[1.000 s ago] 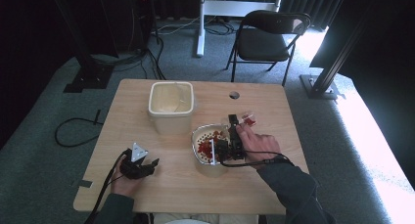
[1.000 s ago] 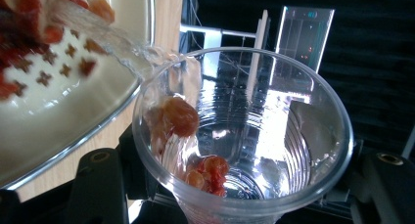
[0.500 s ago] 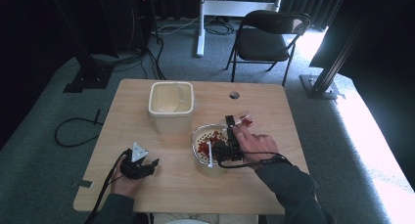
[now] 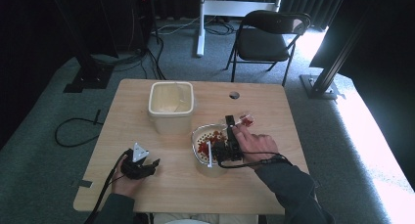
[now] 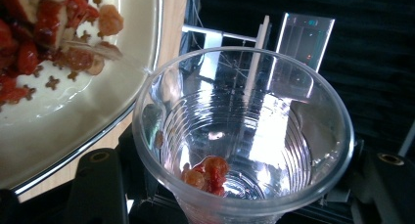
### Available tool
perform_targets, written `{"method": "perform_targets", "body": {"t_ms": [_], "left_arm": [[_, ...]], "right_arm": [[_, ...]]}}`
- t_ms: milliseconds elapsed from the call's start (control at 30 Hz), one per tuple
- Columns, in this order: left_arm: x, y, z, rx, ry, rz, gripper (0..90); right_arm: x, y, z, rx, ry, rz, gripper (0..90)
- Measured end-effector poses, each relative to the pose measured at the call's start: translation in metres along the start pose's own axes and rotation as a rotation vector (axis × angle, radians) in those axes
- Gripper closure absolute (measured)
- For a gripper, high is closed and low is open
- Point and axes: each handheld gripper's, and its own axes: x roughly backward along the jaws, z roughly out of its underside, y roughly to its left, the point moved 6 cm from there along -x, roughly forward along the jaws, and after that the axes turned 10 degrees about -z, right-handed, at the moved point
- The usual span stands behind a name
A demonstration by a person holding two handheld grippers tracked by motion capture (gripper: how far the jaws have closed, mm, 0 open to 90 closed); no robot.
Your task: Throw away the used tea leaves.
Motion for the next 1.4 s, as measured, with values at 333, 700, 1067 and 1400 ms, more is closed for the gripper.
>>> {"method": "perform_targets", "body": {"t_ms": [333,700,1067,1400], "left_arm": [[-0.001,-0.002,-0.001,-0.008,0.003,0.001,42.8],[-0.002,-0.003,-0.001,-0.011,0.001,0.001,42.8],[-0.002,-0.003,-0.001,-0.013,0.005,0.002,42.8],[-0.002,-0.004,-0.001,-0.019,0.002,0.000,42.8]], "right_arm": [[0.003,-0.002,0.001,-0.038,-0.030,-0.019,33.6],[0.000,0.000,0.000,-0.039,-0.011,-0.017,33.6],[0.003,-0.002,-0.002,-0.063,-0.021,-0.008,33.6],[0.004,0.000,-0.006,-0.053,-0.038,-0.014,33.7]]}}
